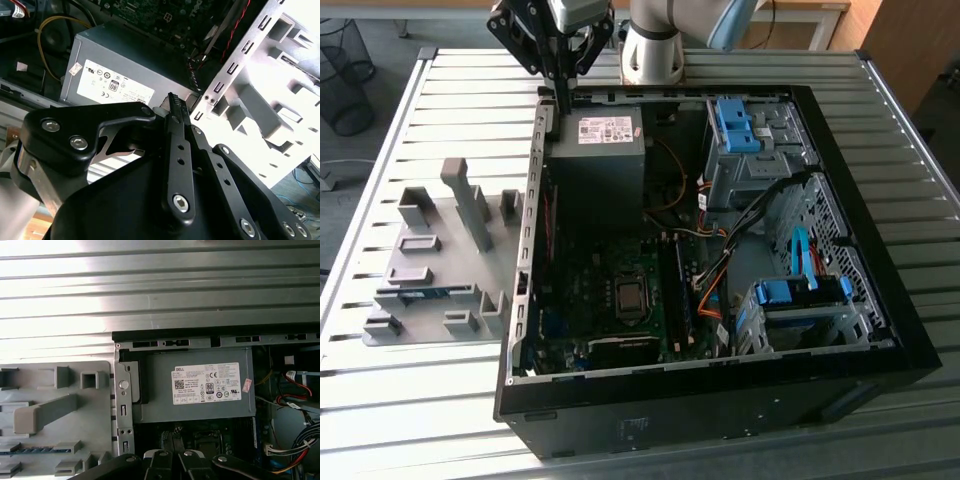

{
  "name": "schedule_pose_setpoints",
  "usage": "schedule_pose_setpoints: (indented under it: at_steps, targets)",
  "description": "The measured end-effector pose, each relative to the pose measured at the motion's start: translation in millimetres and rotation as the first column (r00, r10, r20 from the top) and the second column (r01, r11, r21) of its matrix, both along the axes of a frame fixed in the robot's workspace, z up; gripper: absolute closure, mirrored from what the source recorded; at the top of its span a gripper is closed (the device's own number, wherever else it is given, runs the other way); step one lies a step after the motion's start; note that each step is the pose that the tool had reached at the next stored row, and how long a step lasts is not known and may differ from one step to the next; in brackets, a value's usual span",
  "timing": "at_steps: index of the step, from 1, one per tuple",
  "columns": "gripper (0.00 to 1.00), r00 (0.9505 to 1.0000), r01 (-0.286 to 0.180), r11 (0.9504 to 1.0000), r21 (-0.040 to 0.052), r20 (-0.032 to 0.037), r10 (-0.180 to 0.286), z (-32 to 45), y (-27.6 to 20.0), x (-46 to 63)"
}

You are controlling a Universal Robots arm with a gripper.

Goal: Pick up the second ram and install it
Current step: 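Reach for the second ram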

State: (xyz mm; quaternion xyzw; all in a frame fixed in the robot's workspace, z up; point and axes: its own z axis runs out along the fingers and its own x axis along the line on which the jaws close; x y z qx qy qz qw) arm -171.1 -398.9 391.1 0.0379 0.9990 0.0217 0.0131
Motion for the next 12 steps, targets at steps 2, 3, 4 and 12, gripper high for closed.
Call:
schedule_pose_setpoints:
  at_steps: [2, 3, 4, 12]
  targets:
    - [0.90, 1.0000, 0.000, 1.0000, 0.0000, 0.0000, 0.000, -0.1, 0.0, -0.6]
    - [0.90, 1.0000, 0.000, 1.0000, 0.0000, 0.0000, 0.000, -0.1, 0.0, -0.9]
    - [0.90, 1.0000, 0.000, 1.0000, 0.0000, 0.0000, 0.000, -0.2, 0.0, -1.3]
    - [0.90, 1.0000, 0.000, 1.0000, 0.0000, 0.0000, 0.000, -0.5, 0.0, -3.6]
